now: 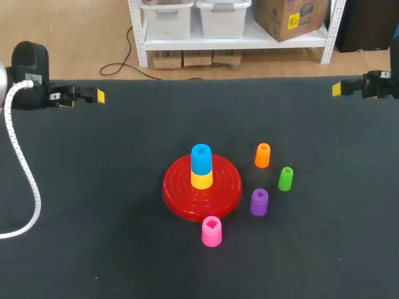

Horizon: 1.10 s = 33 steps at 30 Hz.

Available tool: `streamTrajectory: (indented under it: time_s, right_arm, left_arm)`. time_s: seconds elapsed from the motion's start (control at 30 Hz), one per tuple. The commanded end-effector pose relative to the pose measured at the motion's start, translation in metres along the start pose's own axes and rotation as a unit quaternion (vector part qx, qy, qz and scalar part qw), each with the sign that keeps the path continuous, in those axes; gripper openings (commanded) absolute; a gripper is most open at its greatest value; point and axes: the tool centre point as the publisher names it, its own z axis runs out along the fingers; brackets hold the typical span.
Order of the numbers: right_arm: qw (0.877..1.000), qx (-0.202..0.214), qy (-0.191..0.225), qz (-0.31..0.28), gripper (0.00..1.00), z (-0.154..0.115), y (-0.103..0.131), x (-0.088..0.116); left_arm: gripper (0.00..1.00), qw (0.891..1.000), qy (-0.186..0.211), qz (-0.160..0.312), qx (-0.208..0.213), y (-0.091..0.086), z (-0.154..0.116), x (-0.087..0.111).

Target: Pick up and stack the cylinders on the red base in this order: pink,purple,orange,green

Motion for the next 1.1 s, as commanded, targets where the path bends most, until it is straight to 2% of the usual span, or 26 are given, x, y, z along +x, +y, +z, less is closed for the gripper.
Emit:
streamTrajectory:
  time_s: [0.03,0.1,0.17,0.2,0.23,0.27,0.3,0.43,0.5,0.57,0.7,0.73,0.83,0.9,1.03,1.1]
  right_arm:
    - [1.0,0.0,0.0,0.0,1.0,0.0,0.0,0.0]
    - [1.0,0.0,0.0,0.0,1.0,0.0,0.0,0.0]
    - [1.0,0.0,0.0,0.0,1.0,0.0,0.0,0.0]
    - [1.0,0.0,0.0,0.0,1.0,0.0,0.0,0.0]
    - [1.0,0.0,0.0,0.0,1.0,0.0,0.0,0.0]
    - [1.0,0.0,0.0,0.0,1.0,0.0,0.0,0.0]
    - [1.0,0.0,0.0,0.0,1.0,0.0,0.0,0.0]
    - [1.0,0.0,0.0,0.0,1.0,0.0,0.0,0.0]
    - [1.0,0.0,0.0,0.0,1.0,0.0,0.0,0.0]
    - [1.0,0.0,0.0,0.0,1.0,0.0,0.0,0.0]
    - [1.0,0.0,0.0,0.0,1.0,0.0,0.0,0.0]
    - [1.0,0.0,0.0,0.0,1.0,0.0,0.0,0.0]
    - [1.0,0.0,0.0,0.0,1.0,0.0,0.0,0.0]
    - [1.0,0.0,0.0,0.0,1.0,0.0,0.0,0.0]
    - [1.0,0.0,0.0,0.0,1.0,0.0,0.0,0.0]
    - [1.0,0.0,0.0,0.0,1.0,0.0,0.0,0.0]
  left_arm:
    - [1.0,0.998,-0.015,0.061,0.023,-0.012,-0.005,-0.005]
    - [1.0,0.991,-0.054,0.105,0.063,-0.021,-0.011,-0.007]
    - [1.0,0.981,-0.069,0.149,0.103,-0.029,-0.015,-0.005]
    - [1.0,0.974,-0.065,0.182,0.12,-0.034,-0.017,-0.004]
    - [1.0,0.962,-0.053,0.23,0.137,-0.04,-0.019,-0.002]
    - [1.0,0.954,-0.036,0.263,0.139,-0.044,-0.02,0.001]
    - [1.0,0.951,-0.014,0.274,0.144,-0.047,-0.021,0.004]
    - [1.0,0.924,-0.002,0.328,0.199,-0.056,-0.026,0.02]
    - [1.0,0.912,0.02,0.356,0.203,-0.059,-0.025,0.029]
    - [1.0,0.903,0.031,0.366,0.221,-0.058,-0.024,0.038]
    - [1.0,0.879,0.049,0.403,0.251,-0.064,-0.02,0.053]
    - [1.0,0.873,0.048,0.419,0.246,-0.066,-0.018,0.057]
    - [1.0,0.855,0.056,0.434,0.279,-0.072,-0.014,0.067]
    - [1.0,0.843,0.066,0.453,0.282,-0.075,-0.012,0.073]
    - [1.0,0.828,0.073,0.462,0.31,-0.08,-0.012,0.079]
    - [1.0,0.827,0.072,0.462,0.314,-0.08,-0.012,0.08]
